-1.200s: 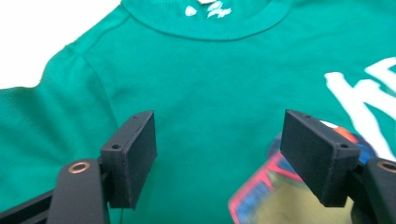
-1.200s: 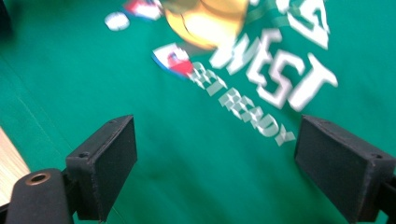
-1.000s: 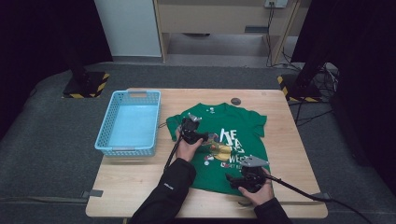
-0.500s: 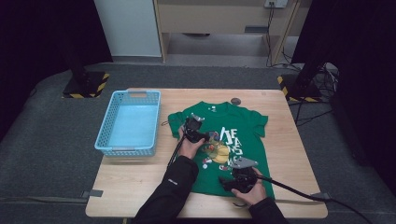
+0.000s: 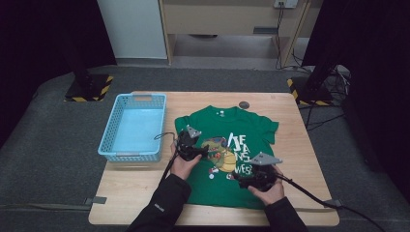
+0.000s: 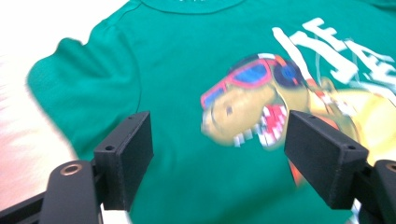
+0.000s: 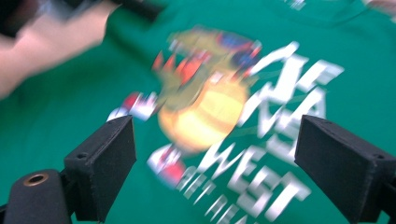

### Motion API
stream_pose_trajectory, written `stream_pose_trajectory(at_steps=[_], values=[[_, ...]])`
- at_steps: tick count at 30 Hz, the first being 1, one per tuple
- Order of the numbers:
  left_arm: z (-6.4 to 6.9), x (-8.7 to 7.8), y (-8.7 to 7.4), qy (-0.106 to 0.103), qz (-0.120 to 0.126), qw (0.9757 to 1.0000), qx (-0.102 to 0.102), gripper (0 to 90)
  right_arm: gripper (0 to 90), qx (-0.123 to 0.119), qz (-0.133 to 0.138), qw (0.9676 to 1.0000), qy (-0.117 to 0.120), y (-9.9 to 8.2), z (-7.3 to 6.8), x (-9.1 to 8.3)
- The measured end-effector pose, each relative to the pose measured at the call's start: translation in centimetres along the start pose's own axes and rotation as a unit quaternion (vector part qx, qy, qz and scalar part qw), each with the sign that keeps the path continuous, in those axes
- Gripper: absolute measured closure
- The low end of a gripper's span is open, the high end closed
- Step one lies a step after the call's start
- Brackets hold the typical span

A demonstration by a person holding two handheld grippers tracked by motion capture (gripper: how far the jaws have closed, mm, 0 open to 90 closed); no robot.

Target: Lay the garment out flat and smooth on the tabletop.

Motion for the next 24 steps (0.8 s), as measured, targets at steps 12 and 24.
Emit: stream_pose_trajectory(at_steps=[12, 24], values=[[2.7, -3.2, -7.4, 0.021, -0.031, 0.9992, 0.012, 21.9, 15.4, 0.076, -0.008, 0.9944, -0.073, 4.3, 5.8, 7.6], [3.6, -4.5, -9.9, 0.036, -0.018, 0.9992, 0.005, 22.9, 14.9, 0.064, -0.080, 0.9868, -0.125, 3.2, 7.1, 13.8]])
Point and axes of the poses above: each handheld gripper's, and its own axes: x roughly forward along the jaws, y roughly out of its top, z roughly to its right, the point moved 1 cm from there along x, roughly forward along the jaws, and after that the axes turned 14 degrees about -y, right-handed, at the moved point
